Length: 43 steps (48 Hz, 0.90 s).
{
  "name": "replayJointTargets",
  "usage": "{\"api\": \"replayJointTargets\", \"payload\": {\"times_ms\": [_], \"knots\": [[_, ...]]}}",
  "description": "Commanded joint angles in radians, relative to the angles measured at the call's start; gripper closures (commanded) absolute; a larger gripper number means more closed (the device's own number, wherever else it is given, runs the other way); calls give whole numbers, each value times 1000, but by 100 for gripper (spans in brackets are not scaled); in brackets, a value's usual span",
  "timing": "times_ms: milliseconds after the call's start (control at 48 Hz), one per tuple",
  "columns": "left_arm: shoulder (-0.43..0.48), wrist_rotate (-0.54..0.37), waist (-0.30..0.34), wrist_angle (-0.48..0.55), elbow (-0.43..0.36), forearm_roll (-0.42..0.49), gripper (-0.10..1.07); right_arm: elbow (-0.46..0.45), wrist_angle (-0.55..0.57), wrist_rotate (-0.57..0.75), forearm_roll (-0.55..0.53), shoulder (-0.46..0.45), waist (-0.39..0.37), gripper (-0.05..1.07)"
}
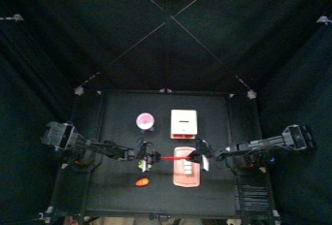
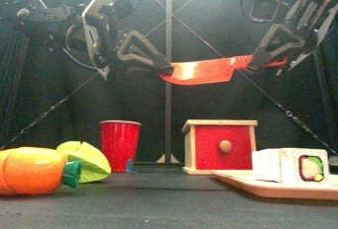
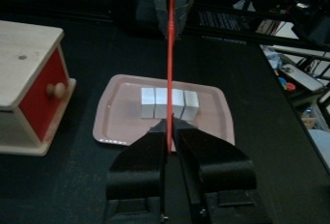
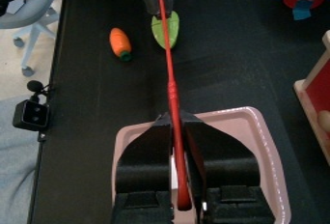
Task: Grab knife with other hand
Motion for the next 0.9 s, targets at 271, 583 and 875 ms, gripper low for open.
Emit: {"api": "replayJointTargets", "payload": {"times_ms": [271,583,875], "knots": [[-5,2,6,-9,-29,3,67,-6,-3,0,5,-14,-8,64],[0,2,6,-9,-31,5,68,-5,-3,0,5,-14,-8,64],[3,3,9,-9,-31,3,67,0,-3,2,8,-8,-8,64]]}}
